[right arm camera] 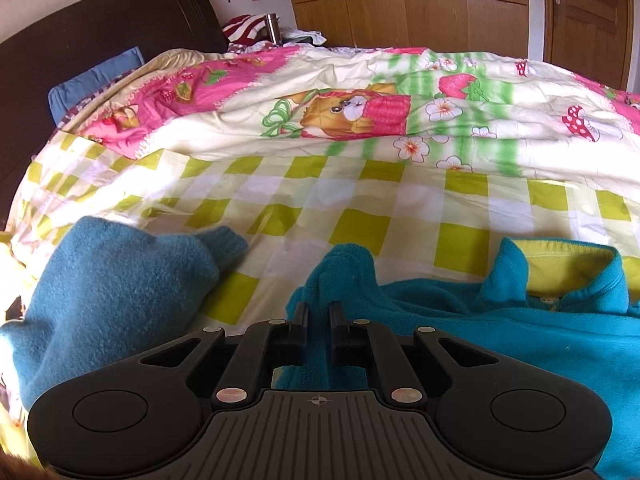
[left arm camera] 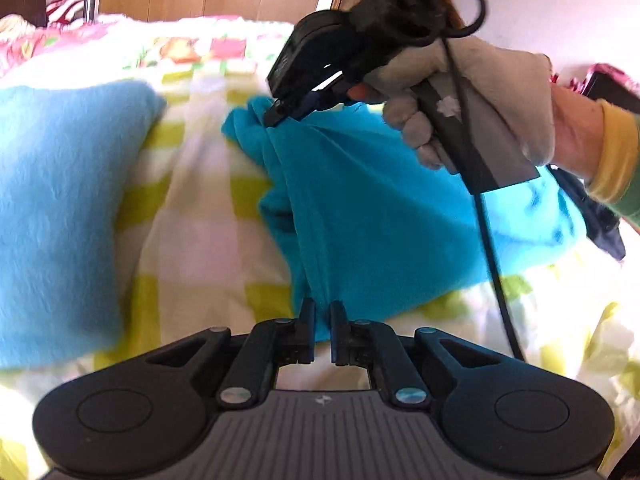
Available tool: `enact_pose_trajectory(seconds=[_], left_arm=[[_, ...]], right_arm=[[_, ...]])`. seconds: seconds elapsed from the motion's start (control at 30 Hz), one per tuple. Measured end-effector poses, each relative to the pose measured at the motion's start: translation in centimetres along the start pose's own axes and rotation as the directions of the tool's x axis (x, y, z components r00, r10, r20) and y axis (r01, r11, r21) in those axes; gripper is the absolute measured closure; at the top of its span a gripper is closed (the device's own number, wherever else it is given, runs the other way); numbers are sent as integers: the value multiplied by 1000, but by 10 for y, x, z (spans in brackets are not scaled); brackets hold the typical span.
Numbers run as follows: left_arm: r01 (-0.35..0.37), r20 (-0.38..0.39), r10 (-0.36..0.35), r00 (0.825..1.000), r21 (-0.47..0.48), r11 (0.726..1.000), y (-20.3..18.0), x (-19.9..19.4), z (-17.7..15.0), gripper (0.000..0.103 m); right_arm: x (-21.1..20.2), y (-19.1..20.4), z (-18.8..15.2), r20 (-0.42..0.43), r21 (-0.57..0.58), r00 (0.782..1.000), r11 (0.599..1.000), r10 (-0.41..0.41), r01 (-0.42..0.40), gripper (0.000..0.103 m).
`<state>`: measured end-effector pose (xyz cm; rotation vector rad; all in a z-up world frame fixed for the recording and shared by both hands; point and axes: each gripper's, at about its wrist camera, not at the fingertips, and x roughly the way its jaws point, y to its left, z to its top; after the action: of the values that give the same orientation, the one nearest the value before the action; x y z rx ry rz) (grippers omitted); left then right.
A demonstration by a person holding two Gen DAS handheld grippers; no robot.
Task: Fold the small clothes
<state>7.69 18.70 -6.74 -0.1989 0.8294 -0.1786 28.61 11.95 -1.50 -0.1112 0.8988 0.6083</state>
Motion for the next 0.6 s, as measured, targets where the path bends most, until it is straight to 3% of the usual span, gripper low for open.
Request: enact_pose_trajectory(seconds=[0.1,0.17,0.23,0.33,0.5,0.6], left_arm=[[-54,28,53,998,31,998,-9,-7,-3,77],[-77,35,75,997,36,996,-13,-12,-5,77],[-102,35,100,994,45,994,-17,-19,-5,77],[-167,63,163,985,76,983,-25,-32,0,77],[-232,138,215,967,124,965,-50,-47,9,77],[-209,153,182,971,182,961,-74,-34,25,77]], right_arm=[[36,11,-18,-82,-74,996,997,-43,37,87],[28,21,-26,-17,-106,998,993,-63,60,84],[13,23,-25,27,-100,999,995,-29,31,68],[-23,16,-23,125,-93,992,996,22,-11,66],[-87,-38,-44,218,-20,976,1000,9,-4,60],[-125,-95,-74,254,50,962,994,-105,95,60]])
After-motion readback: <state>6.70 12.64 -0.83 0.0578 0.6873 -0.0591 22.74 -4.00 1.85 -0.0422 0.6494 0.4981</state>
